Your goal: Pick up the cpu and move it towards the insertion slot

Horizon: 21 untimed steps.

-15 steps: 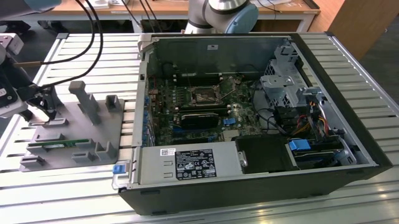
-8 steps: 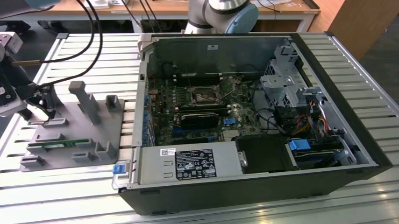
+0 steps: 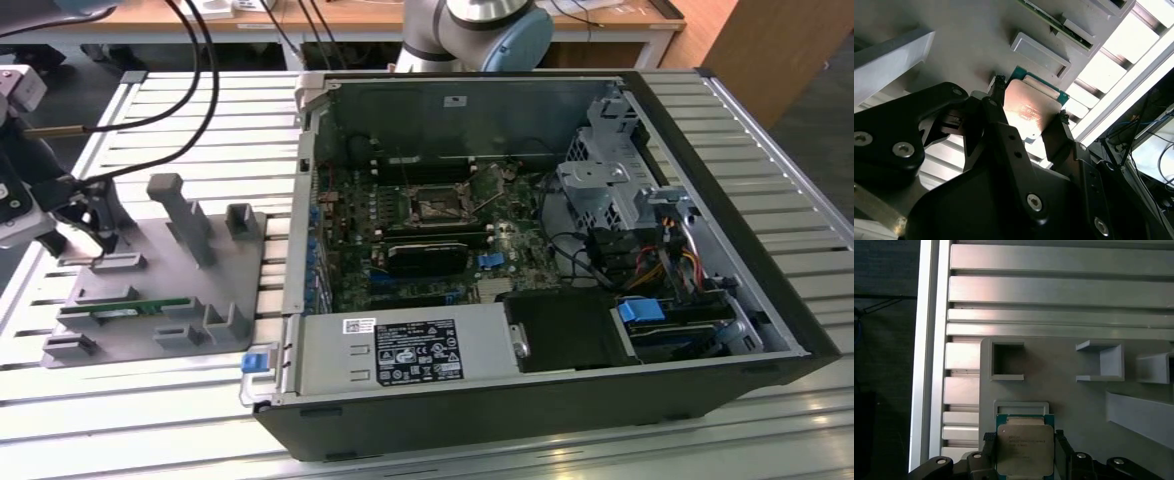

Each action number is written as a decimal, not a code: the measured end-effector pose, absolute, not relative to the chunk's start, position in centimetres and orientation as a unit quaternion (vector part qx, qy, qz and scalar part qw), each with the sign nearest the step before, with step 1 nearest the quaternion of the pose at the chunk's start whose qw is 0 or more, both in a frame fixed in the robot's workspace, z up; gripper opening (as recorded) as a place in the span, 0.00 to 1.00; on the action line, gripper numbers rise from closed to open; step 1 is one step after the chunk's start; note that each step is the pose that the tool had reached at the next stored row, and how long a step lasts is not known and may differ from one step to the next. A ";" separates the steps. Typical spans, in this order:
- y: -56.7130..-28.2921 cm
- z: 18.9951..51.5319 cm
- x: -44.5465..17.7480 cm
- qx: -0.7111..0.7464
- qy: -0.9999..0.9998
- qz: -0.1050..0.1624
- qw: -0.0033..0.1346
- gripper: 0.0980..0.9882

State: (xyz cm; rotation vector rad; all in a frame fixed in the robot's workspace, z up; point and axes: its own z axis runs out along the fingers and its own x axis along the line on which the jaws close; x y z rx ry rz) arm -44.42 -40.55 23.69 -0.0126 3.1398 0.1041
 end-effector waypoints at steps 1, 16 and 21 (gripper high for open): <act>-40.5 23.7 -44.4 -0.004 0.999 0.033 0.000 0.50; -40.5 24.3 -44.4 -0.004 0.999 0.033 0.000 0.50; -40.5 24.5 -44.4 -0.004 0.999 0.033 0.000 0.50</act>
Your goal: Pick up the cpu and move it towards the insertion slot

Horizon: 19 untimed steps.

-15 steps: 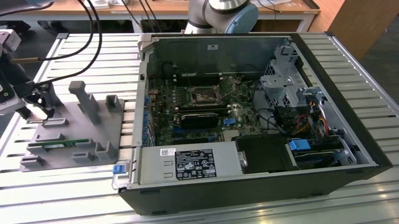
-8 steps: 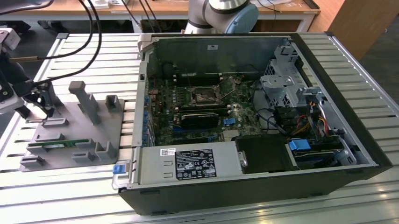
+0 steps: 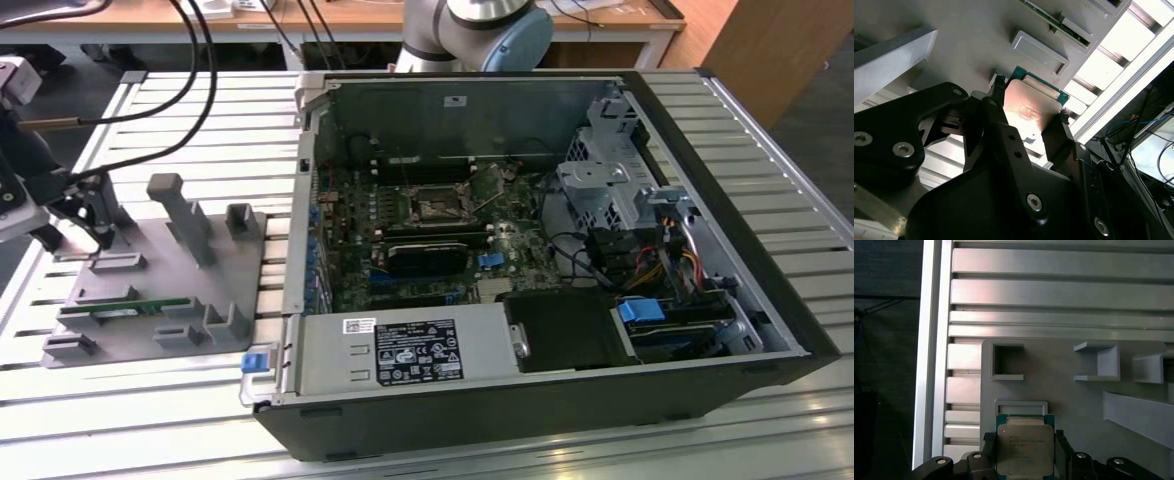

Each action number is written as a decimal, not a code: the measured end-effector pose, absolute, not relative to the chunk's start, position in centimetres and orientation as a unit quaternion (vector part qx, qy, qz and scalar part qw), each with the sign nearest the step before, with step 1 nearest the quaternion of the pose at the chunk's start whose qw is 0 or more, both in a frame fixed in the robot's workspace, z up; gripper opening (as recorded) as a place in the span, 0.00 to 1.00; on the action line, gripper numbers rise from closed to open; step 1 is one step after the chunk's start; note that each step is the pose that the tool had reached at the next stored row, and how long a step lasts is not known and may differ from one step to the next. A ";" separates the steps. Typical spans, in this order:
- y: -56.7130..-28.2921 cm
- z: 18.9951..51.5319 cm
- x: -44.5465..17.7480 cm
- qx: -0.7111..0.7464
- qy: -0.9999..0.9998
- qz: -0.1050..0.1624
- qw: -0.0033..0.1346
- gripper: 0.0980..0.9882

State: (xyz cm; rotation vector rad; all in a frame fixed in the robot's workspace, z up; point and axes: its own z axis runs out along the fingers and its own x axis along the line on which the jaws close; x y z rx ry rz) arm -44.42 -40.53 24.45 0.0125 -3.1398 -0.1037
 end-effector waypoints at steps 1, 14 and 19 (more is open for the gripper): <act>-40.5 24.5 -44.4 0.004 -0.999 -0.033 0.000 0.50; -40.5 25.0 -44.4 0.004 -0.999 -0.033 0.000 0.50; -40.5 25.2 -44.4 0.004 -0.999 -0.033 0.000 0.50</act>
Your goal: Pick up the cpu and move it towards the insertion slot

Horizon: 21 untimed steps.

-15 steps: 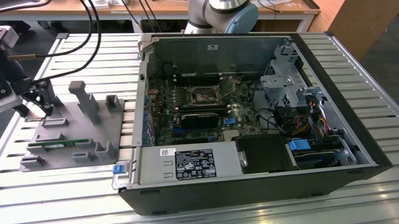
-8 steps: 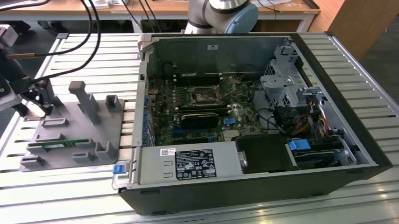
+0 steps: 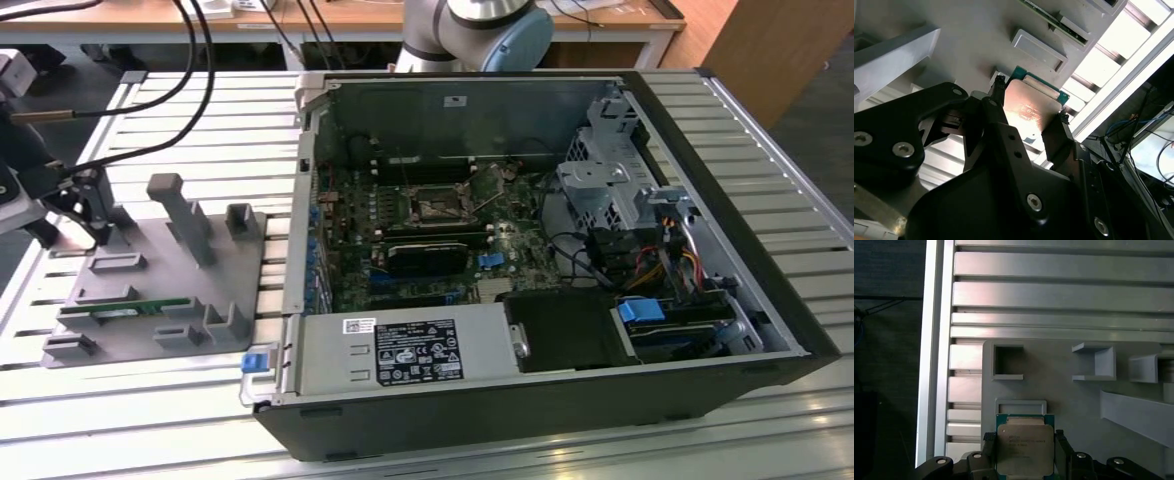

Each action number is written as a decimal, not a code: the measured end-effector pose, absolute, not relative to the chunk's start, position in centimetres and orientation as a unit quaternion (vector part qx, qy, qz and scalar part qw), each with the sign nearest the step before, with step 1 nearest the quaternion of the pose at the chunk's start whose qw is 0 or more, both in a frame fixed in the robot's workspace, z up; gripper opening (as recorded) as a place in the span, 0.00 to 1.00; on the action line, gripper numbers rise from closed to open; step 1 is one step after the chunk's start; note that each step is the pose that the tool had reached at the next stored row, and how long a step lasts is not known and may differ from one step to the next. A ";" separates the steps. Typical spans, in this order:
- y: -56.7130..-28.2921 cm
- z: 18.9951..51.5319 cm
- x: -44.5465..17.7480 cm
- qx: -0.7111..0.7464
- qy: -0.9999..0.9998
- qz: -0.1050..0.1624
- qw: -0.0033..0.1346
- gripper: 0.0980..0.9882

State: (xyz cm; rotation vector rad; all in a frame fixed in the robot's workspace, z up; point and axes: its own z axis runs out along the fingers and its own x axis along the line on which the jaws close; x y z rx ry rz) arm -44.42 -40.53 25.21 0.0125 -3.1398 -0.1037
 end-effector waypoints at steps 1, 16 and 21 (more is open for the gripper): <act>-40.5 25.3 -44.4 0.004 -0.999 -0.033 0.000 0.50; -40.5 25.9 -44.4 0.004 -0.999 -0.033 0.000 0.50; -40.5 26.2 -44.4 0.004 -0.999 -0.033 0.000 0.50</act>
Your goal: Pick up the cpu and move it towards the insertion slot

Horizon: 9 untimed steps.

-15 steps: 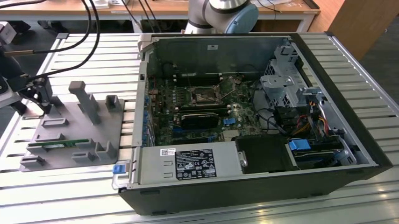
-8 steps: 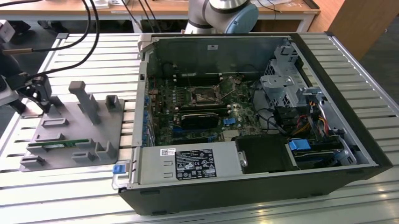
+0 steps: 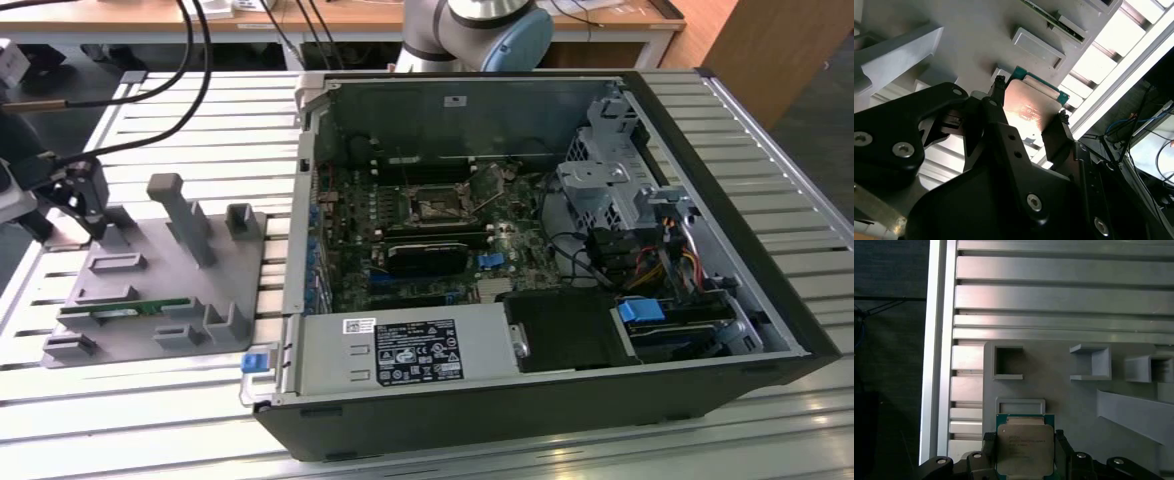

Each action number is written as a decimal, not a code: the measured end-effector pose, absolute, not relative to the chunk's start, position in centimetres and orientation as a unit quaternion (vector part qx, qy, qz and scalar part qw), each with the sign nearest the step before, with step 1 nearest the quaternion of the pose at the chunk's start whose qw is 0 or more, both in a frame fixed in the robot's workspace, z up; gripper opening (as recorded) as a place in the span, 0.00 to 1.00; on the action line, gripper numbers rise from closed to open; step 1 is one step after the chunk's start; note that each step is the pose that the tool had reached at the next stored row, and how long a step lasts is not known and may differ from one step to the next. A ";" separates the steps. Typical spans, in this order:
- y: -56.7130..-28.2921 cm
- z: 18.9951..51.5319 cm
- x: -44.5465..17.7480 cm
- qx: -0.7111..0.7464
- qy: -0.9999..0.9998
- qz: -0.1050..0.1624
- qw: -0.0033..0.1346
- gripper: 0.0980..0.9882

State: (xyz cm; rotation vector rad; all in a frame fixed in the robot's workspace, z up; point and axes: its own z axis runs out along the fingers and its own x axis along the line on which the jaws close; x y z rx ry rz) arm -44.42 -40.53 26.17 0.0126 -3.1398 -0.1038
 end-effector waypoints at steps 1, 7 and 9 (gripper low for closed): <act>-40.5 26.2 -44.4 0.004 -0.999 -0.033 0.000 0.50; -40.5 26.4 -44.4 0.004 -0.999 -0.033 0.000 0.50; -40.5 26.6 -44.4 0.004 -0.999 -0.033 0.000 0.50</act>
